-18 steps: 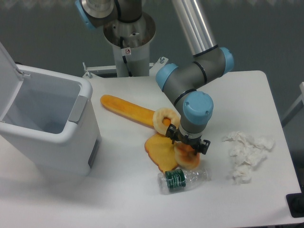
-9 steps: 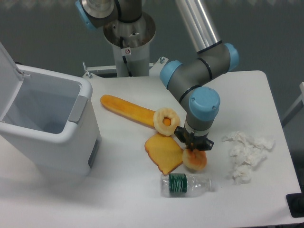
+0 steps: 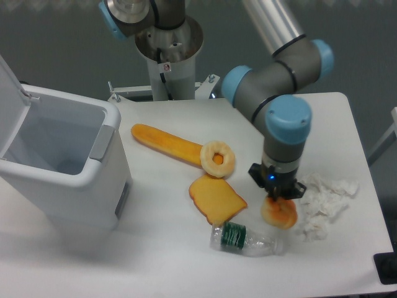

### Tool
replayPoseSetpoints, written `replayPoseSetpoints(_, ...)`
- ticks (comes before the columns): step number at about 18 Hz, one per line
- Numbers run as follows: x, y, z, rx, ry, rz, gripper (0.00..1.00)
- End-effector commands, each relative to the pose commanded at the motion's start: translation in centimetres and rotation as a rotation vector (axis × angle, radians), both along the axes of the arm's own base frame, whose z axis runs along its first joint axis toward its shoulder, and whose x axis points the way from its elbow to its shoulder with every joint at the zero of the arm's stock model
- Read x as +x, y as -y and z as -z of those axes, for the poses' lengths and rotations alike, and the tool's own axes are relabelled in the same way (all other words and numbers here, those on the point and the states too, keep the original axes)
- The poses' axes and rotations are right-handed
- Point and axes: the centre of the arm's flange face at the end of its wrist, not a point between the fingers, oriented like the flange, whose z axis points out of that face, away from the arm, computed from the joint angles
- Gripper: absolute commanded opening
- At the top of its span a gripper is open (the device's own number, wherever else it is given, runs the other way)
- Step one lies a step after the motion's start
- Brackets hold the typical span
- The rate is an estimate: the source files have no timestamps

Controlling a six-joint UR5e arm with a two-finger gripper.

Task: Pick up the round bread
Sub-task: 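Lift the round bread roll and carry it toward the tissue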

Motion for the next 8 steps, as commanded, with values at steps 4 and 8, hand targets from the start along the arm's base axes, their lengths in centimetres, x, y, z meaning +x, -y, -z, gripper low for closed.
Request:
replayPoseSetpoints(4,-0.7,1.0,-2.4,0.003,-0.013,-0.008,0.00)
replayPoseSetpoints(8,-0.1,1.8,-5.7,-0.024,-0.056,-0.009,0.00)
